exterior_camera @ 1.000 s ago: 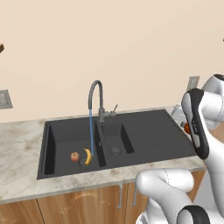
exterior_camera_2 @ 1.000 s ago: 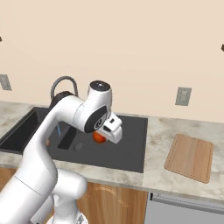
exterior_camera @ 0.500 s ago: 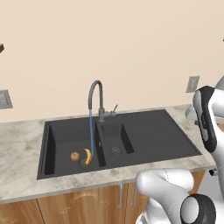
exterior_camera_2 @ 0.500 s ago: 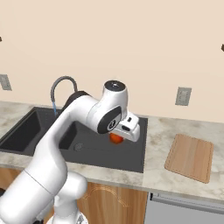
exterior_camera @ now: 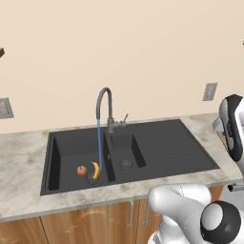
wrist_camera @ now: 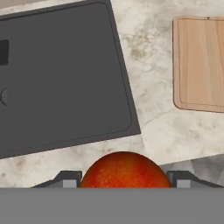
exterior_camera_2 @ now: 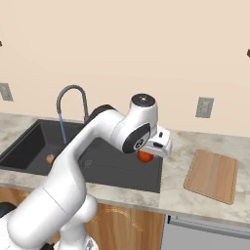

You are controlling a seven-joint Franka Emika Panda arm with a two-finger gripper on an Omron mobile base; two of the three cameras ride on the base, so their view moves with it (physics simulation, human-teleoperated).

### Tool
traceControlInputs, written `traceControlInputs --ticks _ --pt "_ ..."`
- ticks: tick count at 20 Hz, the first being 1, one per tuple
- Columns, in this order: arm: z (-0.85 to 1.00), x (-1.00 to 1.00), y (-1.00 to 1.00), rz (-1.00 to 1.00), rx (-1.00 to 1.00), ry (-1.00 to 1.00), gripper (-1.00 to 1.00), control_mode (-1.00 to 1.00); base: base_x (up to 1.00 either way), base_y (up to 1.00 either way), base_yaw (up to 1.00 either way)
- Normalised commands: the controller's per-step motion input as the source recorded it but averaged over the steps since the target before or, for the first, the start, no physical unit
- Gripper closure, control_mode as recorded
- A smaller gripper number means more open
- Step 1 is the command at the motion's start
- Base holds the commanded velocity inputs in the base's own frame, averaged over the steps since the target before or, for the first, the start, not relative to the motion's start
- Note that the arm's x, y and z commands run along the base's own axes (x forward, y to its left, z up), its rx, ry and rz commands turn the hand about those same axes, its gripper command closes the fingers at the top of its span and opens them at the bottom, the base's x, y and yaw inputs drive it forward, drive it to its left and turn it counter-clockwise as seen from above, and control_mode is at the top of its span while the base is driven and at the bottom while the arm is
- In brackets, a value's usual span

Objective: Pick the peach, apple, banana from the sink and place them on the cutting board to airdry. Then turn off the sink faucet.

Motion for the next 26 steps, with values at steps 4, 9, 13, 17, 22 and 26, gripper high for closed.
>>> traceControlInputs --ticks 4,9,13,17,22,26 --pt "-0.27 0.0 -0.52 0.07 0.0 0.0 1.0 -1.0 0.0 0.0 0.0" --pt "-0.09 0.0 -0.66 0.01 -0.01 0.0 1.0 -1.0 0.0 0.0 0.0" --pt "-0.18 0.0 -0.37 -0.01 0.0 0.0 1.0 -1.0 0.0 0.0 0.0" --pt "-0.14 0.0 -0.21 -0.05 0.02 0.0 1.0 -1.0 0.0 0.0 0.0" --pt "-0.07 0.15 -0.42 -0.03 0.0 0.0 1.0 -1.0 0.0 0.0 0.0" --pt "-0.05 0.32 -0.36 0.0 0.0 0.01 1.0 -1.0 0.0 0.0 0.0"
